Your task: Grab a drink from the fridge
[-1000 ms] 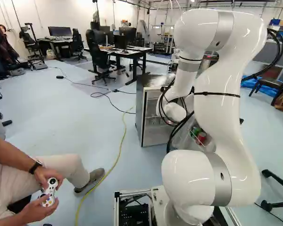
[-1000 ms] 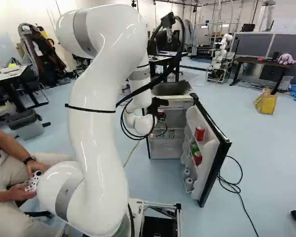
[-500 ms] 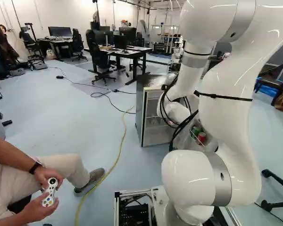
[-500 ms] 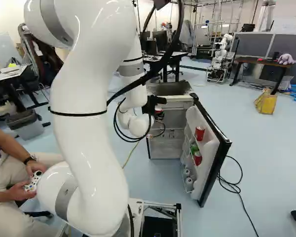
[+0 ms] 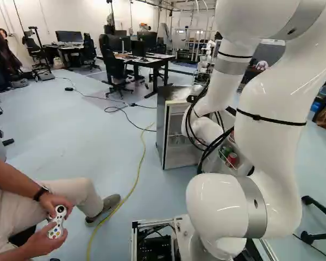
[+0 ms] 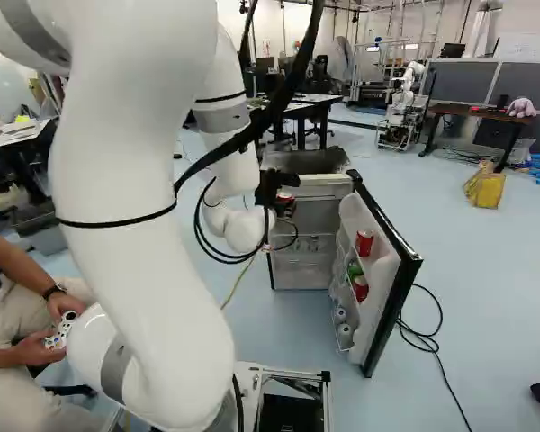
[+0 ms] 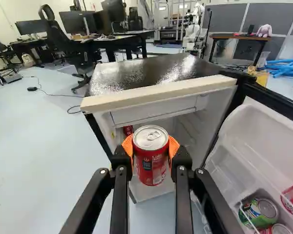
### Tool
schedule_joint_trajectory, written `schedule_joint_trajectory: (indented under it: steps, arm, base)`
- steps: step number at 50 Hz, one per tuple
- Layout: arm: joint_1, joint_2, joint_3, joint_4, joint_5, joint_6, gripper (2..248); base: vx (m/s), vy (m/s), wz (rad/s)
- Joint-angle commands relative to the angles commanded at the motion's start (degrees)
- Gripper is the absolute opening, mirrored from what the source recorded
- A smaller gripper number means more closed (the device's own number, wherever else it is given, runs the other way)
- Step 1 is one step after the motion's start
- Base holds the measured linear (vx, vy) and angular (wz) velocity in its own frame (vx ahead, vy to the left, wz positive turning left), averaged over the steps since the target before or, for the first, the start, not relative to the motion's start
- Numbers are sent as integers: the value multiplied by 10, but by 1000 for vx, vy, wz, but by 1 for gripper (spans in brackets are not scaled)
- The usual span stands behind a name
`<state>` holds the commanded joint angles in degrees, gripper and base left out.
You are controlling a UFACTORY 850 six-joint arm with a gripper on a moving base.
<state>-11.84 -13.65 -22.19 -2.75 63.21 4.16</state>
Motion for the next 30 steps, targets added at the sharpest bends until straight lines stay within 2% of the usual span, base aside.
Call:
schedule_joint_trajectory:
  steps: [9,30]
  arm:
    - [1,12,7,0,0,0,90]
    - [2,12,5,0,0,0,90]
  base:
    - [0,0,0]
    - [0,0,0]
